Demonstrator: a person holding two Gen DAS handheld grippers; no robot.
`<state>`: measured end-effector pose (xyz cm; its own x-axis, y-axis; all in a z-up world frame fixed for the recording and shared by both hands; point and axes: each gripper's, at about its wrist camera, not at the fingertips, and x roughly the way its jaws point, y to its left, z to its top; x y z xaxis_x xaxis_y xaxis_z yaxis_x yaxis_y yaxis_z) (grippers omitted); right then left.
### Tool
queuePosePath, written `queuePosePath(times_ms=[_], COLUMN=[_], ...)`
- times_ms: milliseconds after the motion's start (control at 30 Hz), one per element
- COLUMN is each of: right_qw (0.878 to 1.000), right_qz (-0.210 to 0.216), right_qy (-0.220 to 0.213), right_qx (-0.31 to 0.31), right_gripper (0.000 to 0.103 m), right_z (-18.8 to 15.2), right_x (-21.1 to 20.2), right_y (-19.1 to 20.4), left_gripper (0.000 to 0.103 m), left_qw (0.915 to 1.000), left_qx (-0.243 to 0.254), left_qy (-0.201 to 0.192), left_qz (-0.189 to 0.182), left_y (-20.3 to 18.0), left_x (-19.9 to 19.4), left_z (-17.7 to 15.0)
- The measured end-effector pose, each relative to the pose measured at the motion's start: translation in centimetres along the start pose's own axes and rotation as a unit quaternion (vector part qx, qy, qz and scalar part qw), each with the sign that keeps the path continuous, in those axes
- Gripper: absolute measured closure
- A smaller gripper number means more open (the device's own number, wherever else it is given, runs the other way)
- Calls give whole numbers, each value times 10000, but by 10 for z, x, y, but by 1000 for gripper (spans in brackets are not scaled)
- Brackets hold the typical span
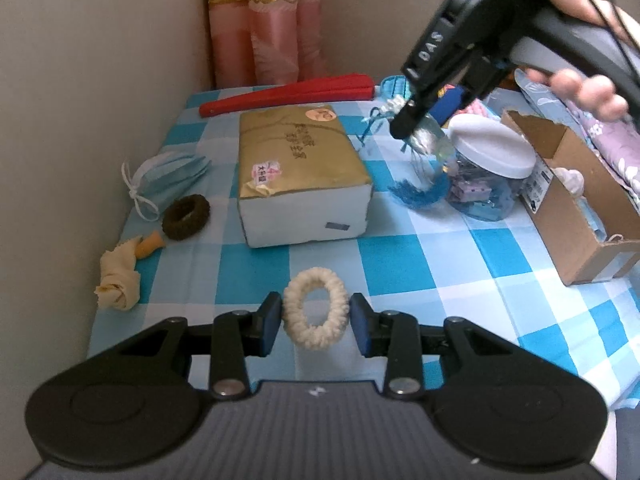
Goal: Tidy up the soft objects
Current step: 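Carry the pouch into the box and open the right tool while the left carries the ring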
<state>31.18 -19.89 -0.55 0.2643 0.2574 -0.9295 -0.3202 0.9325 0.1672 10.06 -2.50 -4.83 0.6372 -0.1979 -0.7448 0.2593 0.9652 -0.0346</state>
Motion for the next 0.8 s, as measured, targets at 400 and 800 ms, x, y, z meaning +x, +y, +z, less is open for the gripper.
queuePosePath(times_ms=[400, 800], right_qw=[9993, 9992], right_qz=[212, 64], right_qy=[-101, -384], right_qx=[-296, -36], right_gripper=[67, 67], right_z=[-68, -121], right_x=[-42, -109], right_y=[25, -1], left_gripper=[67, 67], left_qw=[9998, 9988], left_qx=[150, 404], left_qy=[74, 33], left_qz=[-89, -282], left_y=[-6, -22], left_x=[-18, -35], left_z=[-4, -4])
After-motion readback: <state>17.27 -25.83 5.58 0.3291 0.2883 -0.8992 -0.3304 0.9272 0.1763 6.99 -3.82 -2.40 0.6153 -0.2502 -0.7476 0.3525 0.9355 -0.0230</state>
